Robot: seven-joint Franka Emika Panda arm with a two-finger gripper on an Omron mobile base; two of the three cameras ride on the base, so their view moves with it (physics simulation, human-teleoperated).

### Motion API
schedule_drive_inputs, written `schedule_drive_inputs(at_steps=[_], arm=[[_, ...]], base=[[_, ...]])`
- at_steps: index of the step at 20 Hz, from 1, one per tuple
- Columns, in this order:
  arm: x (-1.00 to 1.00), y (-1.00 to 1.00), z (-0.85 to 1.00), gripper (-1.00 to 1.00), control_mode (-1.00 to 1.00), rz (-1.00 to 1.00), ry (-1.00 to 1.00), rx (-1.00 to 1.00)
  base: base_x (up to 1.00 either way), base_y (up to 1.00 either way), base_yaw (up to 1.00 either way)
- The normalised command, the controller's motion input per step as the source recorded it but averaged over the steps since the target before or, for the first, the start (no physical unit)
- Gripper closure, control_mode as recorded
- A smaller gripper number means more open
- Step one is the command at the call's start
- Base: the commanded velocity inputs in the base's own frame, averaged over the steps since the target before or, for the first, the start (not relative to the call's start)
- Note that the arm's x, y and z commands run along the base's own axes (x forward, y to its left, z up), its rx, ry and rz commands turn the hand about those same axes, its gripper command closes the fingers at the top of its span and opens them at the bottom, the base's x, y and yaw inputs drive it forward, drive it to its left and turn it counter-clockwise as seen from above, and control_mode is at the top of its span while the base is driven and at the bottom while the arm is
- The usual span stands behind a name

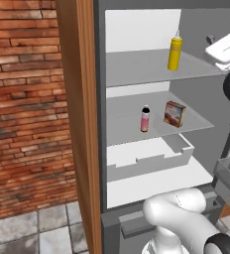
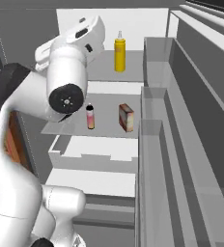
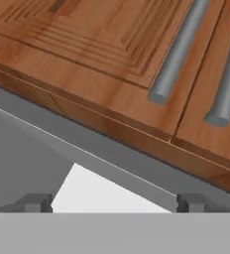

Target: Place the ketchup and mustard from the counter to the top shelf of the fridge. If the existing items in the fridge are on the top shelf, move them to other shelves.

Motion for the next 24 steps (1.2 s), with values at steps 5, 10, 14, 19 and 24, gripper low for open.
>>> schedule_drive_inputs(at_steps=[5, 10, 14, 19, 24], arm=[[-1.00, 0.96, -0.23, -1.00, -1.00, 0.05, -0.12, -0.20], [-1.00, 0.68, -0.08, -1.00, -1.00, 0.06, 0.05, -0.19], [-1.00, 0.40, 0.00, -1.00, -1.00, 0.06, 0.31, -0.25], [-1.00, 0.18, -0.14, -1.00, -1.00, 0.04, 0.56, -0.32], [-1.00, 0.12, -0.36, -1.00, -1.00, 0.03, 0.72, -0.45]], base=[[0.00, 0.00, 0.00], [0.00, 0.00, 0.00], [0.00, 0.00, 0.00], [0.00, 0.00, 0.00], [0.00, 0.00, 0.00]])
